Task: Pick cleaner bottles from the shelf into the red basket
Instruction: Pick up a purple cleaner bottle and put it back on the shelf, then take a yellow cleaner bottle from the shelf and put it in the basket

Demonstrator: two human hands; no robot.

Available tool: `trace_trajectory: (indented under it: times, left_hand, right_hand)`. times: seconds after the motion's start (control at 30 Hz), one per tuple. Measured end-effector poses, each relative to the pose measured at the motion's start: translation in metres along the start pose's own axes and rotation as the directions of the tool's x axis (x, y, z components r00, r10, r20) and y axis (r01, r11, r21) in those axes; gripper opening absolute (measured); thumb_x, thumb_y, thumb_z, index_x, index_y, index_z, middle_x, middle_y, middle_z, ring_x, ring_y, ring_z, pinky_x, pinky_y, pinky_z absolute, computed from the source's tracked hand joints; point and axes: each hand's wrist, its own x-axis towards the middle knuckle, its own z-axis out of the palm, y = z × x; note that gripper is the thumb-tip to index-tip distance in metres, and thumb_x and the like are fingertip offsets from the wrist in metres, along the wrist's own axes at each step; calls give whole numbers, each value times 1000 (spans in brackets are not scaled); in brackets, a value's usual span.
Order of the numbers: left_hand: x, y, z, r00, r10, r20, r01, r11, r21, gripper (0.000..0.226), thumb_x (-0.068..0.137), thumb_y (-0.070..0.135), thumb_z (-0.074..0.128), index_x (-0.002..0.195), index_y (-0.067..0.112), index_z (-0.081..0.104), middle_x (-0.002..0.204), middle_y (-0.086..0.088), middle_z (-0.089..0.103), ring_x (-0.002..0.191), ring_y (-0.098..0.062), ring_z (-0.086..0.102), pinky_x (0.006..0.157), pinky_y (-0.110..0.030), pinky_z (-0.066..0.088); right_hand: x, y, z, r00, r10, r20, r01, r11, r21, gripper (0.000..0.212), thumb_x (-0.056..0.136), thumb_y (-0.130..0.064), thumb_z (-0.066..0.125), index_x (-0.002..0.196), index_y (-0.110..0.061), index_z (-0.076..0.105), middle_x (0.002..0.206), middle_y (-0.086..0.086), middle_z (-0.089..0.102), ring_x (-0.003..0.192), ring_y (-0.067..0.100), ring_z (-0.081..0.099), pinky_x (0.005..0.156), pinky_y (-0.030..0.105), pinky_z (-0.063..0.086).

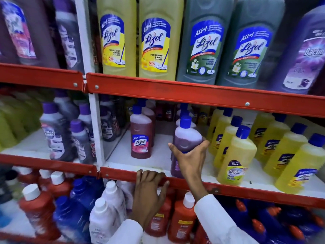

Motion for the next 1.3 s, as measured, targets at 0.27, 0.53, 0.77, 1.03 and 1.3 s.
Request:
trace_trajectory:
  times: [0.27, 0.53, 0.77, 1.03, 1.3]
  left_hand:
    - [1, 0, 1, 1000, -5, 23, 5, 1000, -11, 25, 95, 51, 44, 105, 35, 60, 102, 14, 64, 105, -13, 53, 114, -48, 31]
    - [1, -1, 7, 1000, -13, -10, 12, 1000, -16, 23, 95, 50, 46, 102, 34, 61, 100, 12, 64, 102, -16, 55, 114, -48, 30]
    - [1, 2, 6, 1000, -27, -8, 27, 1000, 4, 23, 94, 50, 46, 100, 33, 61, 99, 11, 64, 102, -16, 55, 114, -48, 30]
    - [0, 12, -3, 1000, -28, 5, 28, 998, 49, 34, 91, 51, 46, 112, 30, 61, 111, 6, 66, 111, -21, 56, 118, -48, 27]
    - [-2, 78, 16, 982, 188, -37, -189, 981, -52, 30, 88, 32, 60, 116, 24, 57, 117, 0, 62, 111, -22, 56, 97, -40, 50]
  right_hand:
    - [5, 18, 7, 999, 28, -22, -29, 998, -59, 102, 56, -36, 96, 132, -5, 36, 132, 15, 53, 119, 32, 56, 97, 45, 55]
    - [10, 23, 2, 1000, 18, 2, -18, 999, -29, 98, 56, -34, 96, 131, -7, 39, 128, 13, 56, 114, 29, 59, 88, 28, 52]
    - [10, 22, 3, 1000, 6, 19, -6, 1000, -20, 98, 55, -33, 96, 130, -8, 38, 127, 11, 55, 113, 27, 58, 93, 33, 55]
    - [5, 23, -12, 998, -20, 57, 22, 999, -37, 99, 57, -47, 92, 133, -10, 41, 132, 10, 52, 120, 23, 52, 99, 36, 51]
    - [-1, 63, -100, 909, -179, -376, 134, 980, -144, 43, 70, -28, 72, 106, -17, 51, 105, 4, 54, 99, 26, 49, 85, 49, 45]
